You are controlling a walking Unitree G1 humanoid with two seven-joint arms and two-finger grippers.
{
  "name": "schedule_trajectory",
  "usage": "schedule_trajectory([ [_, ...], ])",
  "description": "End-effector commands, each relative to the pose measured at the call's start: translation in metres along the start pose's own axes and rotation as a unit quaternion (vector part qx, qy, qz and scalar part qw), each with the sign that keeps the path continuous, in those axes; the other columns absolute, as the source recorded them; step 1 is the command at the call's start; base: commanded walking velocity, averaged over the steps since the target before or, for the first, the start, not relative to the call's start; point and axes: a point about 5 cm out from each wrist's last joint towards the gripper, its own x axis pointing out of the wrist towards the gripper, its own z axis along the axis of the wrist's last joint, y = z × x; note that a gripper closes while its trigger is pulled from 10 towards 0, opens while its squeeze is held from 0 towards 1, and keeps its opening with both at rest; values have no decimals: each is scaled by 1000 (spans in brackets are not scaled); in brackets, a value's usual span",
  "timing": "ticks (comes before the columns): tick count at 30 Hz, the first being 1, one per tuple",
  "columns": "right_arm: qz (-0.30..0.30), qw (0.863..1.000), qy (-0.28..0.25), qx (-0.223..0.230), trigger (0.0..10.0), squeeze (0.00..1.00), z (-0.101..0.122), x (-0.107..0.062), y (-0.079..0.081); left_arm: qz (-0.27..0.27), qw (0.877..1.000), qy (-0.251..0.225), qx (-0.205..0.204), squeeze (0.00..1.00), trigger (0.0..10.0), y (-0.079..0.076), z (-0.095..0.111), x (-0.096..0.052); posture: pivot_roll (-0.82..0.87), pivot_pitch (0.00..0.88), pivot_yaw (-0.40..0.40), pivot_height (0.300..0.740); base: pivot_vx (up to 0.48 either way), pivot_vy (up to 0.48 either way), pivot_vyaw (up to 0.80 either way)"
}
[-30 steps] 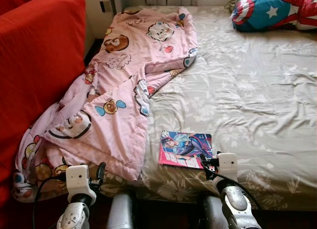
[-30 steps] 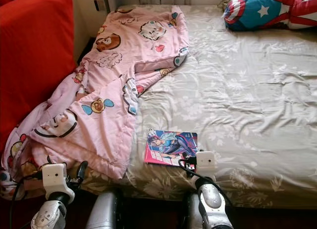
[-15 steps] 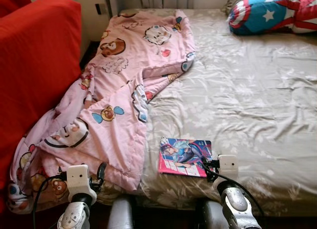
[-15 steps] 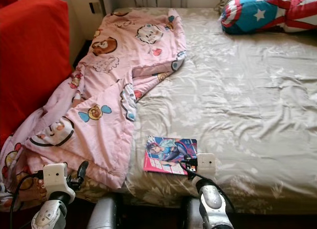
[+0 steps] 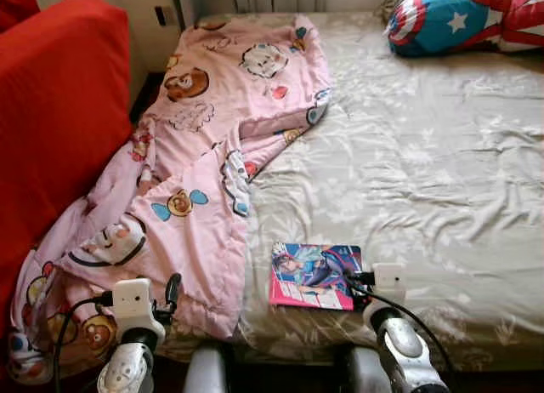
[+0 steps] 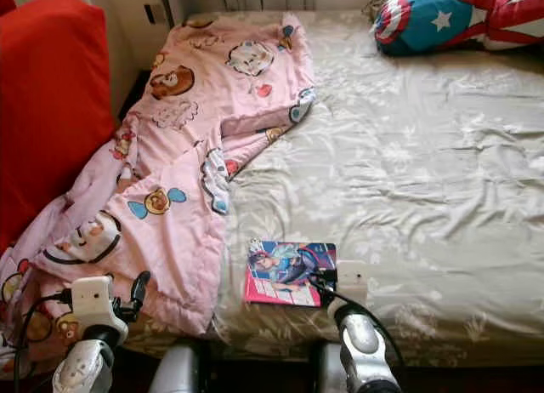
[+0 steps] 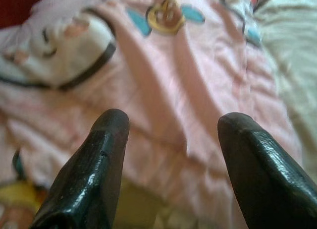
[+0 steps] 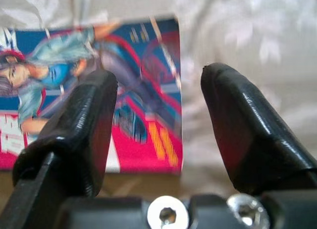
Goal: Clean up the room
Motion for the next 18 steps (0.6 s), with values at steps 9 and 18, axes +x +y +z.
schedule_trajectory([
  [9, -34, 997, 41, 61, 10000, 1000, -9, 1, -5, 13, 1000, 10, 23, 0, 10000, 17, 3, -12, 71, 303, 76, 605, 0, 0, 0],
  [18, -44, 995, 15, 91, 10000, 0, 7, 9, -4, 14, 999, 22, 40, 0, 10000, 27, 4, -21, 96, 326, 111, 605, 0, 0, 0],
])
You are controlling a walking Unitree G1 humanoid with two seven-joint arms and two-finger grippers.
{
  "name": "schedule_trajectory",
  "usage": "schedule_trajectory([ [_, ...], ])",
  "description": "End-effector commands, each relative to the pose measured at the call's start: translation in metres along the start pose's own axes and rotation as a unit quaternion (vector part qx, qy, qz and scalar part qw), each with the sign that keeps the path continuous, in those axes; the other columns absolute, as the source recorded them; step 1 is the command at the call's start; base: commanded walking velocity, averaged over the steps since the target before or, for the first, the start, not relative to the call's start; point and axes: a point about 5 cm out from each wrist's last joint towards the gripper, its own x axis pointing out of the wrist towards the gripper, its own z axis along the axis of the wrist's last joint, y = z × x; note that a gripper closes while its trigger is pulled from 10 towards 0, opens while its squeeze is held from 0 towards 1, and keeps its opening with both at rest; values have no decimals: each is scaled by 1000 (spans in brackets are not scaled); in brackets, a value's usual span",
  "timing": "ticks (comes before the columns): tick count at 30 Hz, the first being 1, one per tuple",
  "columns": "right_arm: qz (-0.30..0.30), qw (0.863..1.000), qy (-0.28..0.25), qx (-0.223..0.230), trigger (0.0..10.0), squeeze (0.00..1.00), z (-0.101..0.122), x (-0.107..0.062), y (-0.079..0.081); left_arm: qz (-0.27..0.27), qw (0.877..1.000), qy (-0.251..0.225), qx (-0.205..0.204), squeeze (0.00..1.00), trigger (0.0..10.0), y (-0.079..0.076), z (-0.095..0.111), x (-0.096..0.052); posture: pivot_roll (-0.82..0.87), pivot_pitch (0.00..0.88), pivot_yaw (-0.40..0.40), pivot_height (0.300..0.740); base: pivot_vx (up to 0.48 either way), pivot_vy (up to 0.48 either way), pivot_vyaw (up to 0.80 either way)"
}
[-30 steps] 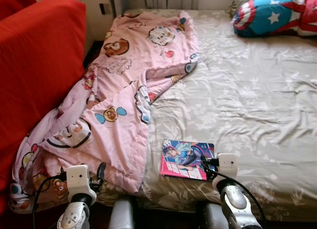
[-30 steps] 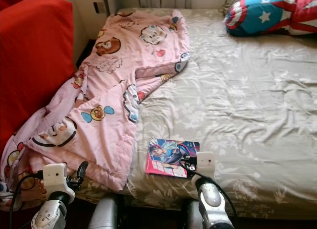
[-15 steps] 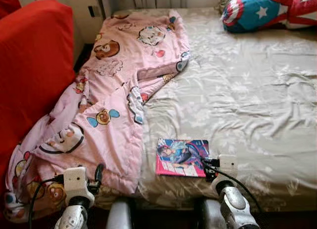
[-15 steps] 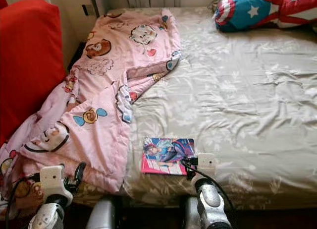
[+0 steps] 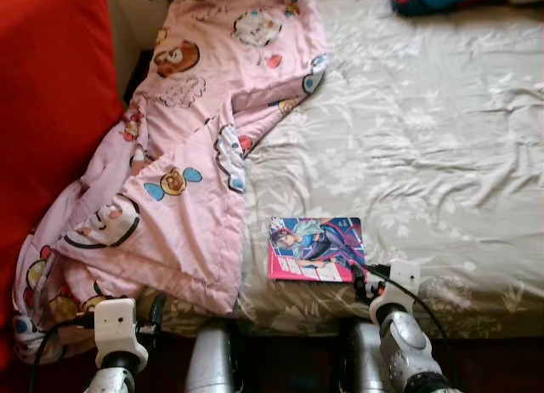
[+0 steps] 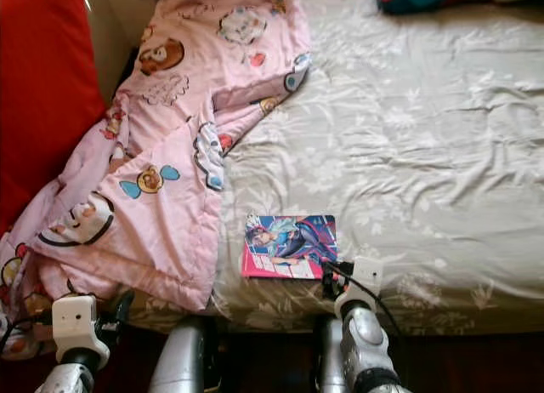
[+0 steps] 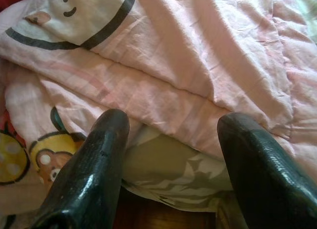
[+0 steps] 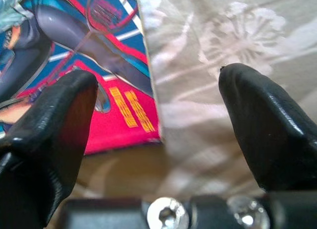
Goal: Clean up the room
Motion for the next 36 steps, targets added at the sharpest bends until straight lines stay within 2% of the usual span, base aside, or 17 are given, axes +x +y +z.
schedule_trajectory([
  [1, 0, 1000, 19, 14, 10000, 0, -10, -3, 2, 7, 1000, 14, 12, 0, 10000, 9, -2, -4, 97, 326, 113, 605, 0, 0, 0],
  [9, 23, 999, 8, 40, 10000, 0, -7, -2, 8, 0, 1000, 18, 18, 0, 10000, 11, 0, -5, 104, 327, 132, 605, 0, 0, 0],
  [12, 26, 998, 27, 42, 10000, 0, -13, -3, 6, -1, 1000, 20, 20, 0, 10000, 11, 0, -5, 106, 328, 132, 605, 0, 0, 0],
  [15, 34, 994, 60, 83, 10000, 0, -26, -8, 8, -4, 1000, 18, 24, 0, 10000, 11, 2, -3, 120, 330, 129, 605, 0, 0, 0],
  [18, 42, 983, 82, 158, 10000, 0, -36, -11, 11, -3, 1000, 17, 25, 0, 10000, 13, 3, -2, 129, 331, 135, 605, 0, 0, 0],
  [19, 31, 976, 94, 196, 10000, 0, -41, -14, 8, -3, 1000, 16, 27, 0, 10000, 13, 4, -2, 134, 331, 138, 605, 0, 0, 0],
  [21, 26, 972, 98, 211, 10000, 0, -43, -15, 7, -3, 1000, 15, 27, 0, 10000, 14, 4, -2, 136, 330, 140, 605, 0, 0, 0],
  [22, 25, 963, 98, 248, 10000, 0, -45, -15, 6, -3, 999, 15, 28, 0, 10000, 14, 5, -2, 138, 327, 144, 605, 0, 0, 0],
  [25, 28, 950, 95, 296, 10000, 0, -45, -16, 5, -4, 999, 15, 30, 0, 10000, 14, 6, 0, 140, 327, 152, 605, 0, 0, 0],
  [31, 32, 928, 80, 363, 10000, 0, -40, -13, 0, -7, 999, 13, 33, 0, 10000, 13, 9, 3, 155, 324, 160, 605, 0, 0, 0],
  [36, 82, 922, 70, 371, 10000, 0, -27, -7, 10, -17, 999, 6, 51, 0, 10000, 15, 12, 1, 164, 325, 172, 605, 0, 0, 0],
])
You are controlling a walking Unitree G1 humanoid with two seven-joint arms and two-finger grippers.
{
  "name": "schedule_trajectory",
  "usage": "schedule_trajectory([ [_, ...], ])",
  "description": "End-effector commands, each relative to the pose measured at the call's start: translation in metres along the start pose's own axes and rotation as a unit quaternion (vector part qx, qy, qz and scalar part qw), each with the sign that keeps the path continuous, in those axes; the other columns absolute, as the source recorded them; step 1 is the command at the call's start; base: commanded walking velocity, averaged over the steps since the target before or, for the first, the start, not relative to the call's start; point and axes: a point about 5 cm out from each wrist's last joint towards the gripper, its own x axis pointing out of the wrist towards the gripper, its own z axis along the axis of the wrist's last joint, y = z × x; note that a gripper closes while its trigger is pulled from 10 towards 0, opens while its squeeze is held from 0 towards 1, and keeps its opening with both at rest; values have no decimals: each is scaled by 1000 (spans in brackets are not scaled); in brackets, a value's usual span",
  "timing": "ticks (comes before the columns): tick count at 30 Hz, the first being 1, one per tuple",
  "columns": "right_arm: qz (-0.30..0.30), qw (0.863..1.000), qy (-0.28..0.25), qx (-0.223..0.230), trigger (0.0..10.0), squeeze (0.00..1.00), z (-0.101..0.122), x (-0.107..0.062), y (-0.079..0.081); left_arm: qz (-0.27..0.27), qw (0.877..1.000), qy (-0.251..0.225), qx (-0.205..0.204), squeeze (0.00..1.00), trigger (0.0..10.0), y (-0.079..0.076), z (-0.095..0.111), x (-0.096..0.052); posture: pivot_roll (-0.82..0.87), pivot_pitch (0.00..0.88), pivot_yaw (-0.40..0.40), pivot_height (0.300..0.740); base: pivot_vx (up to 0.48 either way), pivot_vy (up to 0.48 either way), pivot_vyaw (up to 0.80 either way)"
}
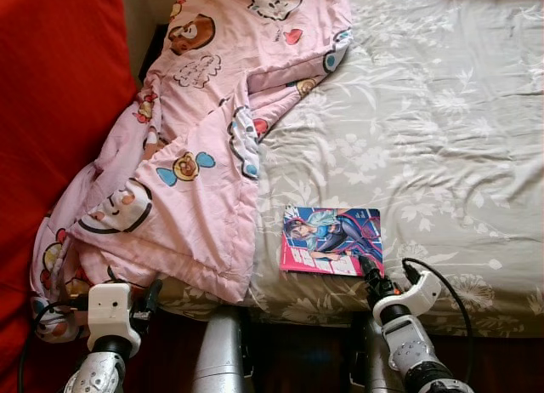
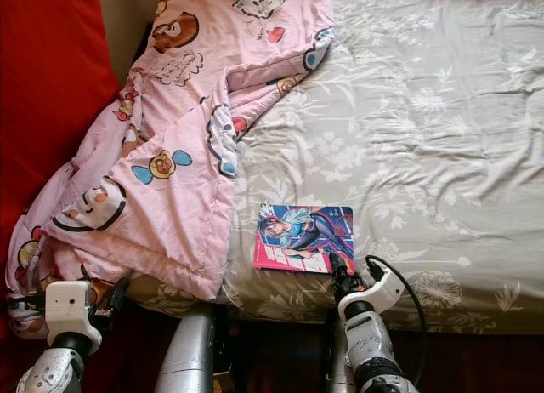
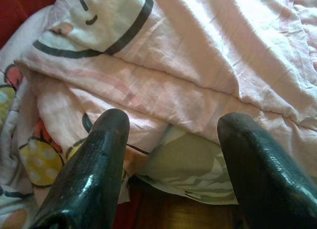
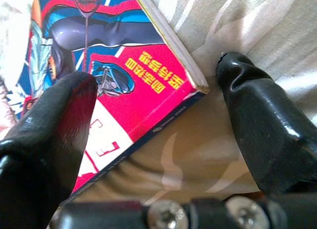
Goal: Clean up the room
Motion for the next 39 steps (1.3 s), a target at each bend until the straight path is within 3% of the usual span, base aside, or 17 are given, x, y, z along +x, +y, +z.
schedule_trajectory([
  [1, 1, 998, 53, 26, 10000, 0, -26, -4, 1, 2, 1000, 20, 17, 0, 10000, 6, -6, -7, 164, 325, 172, 605, 0, 0, 0],
  [17, 54, 995, 71, 41, 9882, 0, -31, 6, 25, 3, 999, 24, 28, 0, 10000, 13, -4, -8, 195, 324, 183, 605, 0, 0, 0],
  [18, 59, 995, 73, 40, 1490, 0, -31, 8, 28, 2, 999, 25, 28, 0, 10000, 13, -4, -8, 195, 324, 183, 605, 0, 0, 0],
  [19, 60, 995, 74, 41, 1490, 0, -31, 8, 29, 2, 999, 25, 28, 0, 10000, 13, -4, -8, 195, 323, 182, 605, 0, 0, 0],
  [20, 62, 994, 74, 41, 0, 0, -31, 8, 30, 2, 999, 25, 28, 0, 10000, 13, -4, -8, 196, 323, 182, 605, 0, 0, 0],
  [39, 67, 994, 82, 29, 0, 0, -33, 7, 30, 1, 999, 25, 29, 0, 10000, 12, -3, -6, 195, 317, 179, 605, 0, 0, 0],
])
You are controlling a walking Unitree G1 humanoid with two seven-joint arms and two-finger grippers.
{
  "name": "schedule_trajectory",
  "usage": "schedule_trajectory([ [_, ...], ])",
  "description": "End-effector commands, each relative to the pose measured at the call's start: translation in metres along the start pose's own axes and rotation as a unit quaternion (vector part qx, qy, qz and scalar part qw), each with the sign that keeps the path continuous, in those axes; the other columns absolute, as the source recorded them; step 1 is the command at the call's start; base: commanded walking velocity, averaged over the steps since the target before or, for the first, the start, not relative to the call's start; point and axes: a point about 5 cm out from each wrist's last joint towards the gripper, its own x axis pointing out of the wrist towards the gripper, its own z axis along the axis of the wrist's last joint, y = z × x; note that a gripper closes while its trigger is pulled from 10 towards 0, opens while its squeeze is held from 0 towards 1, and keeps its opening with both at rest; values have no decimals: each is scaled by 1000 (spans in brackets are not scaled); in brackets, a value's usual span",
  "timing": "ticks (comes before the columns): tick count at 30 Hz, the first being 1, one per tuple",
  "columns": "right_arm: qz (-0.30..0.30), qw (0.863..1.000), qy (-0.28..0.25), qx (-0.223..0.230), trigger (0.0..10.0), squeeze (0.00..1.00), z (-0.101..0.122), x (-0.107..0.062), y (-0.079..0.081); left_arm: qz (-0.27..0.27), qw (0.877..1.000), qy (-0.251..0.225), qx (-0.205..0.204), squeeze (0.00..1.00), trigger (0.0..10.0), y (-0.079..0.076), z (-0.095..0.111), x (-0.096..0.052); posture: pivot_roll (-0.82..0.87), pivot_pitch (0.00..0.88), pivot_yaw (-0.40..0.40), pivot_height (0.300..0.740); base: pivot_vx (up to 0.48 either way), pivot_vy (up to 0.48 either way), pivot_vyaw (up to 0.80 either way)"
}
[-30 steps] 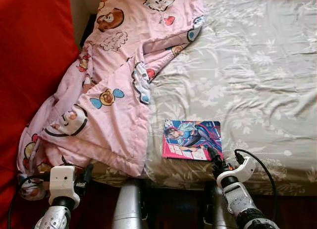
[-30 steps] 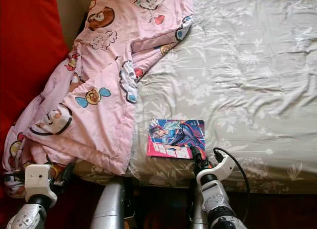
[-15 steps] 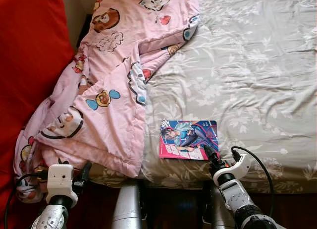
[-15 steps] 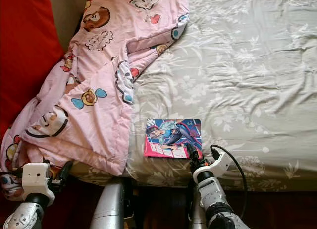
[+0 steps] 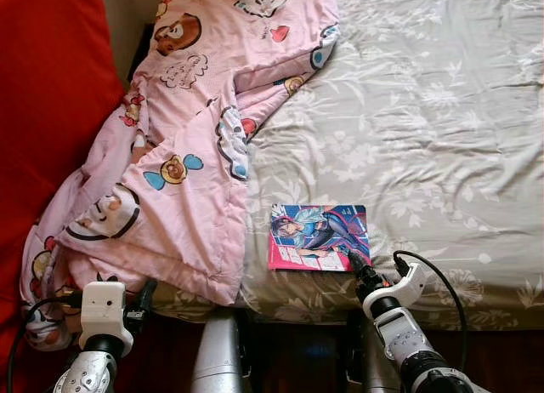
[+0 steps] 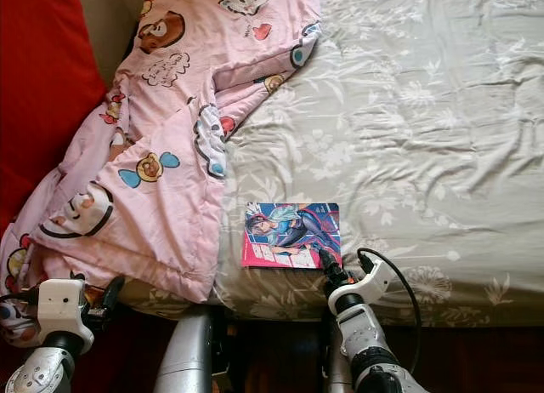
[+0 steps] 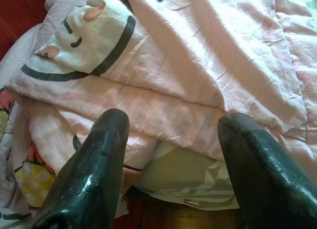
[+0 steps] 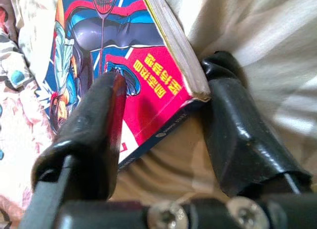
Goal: Clean up the room
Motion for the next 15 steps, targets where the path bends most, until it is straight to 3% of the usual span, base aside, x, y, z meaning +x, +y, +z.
schedule_trajectory([
  [1, 20, 999, 48, 8, 0, 0, -24, 2, 10, 5, 999, 29, 15, 0, 10000, 7, -10, -6, 195, 317, 179, 605, 0, 0, 0],
  [15, 20, 999, 48, 8, 0, 0, -24, 2, 10, 5, 999, 29, 15, 0, 10000, 7, -10, -6, 195, 317, 179, 605, 0, 0, 0],
])
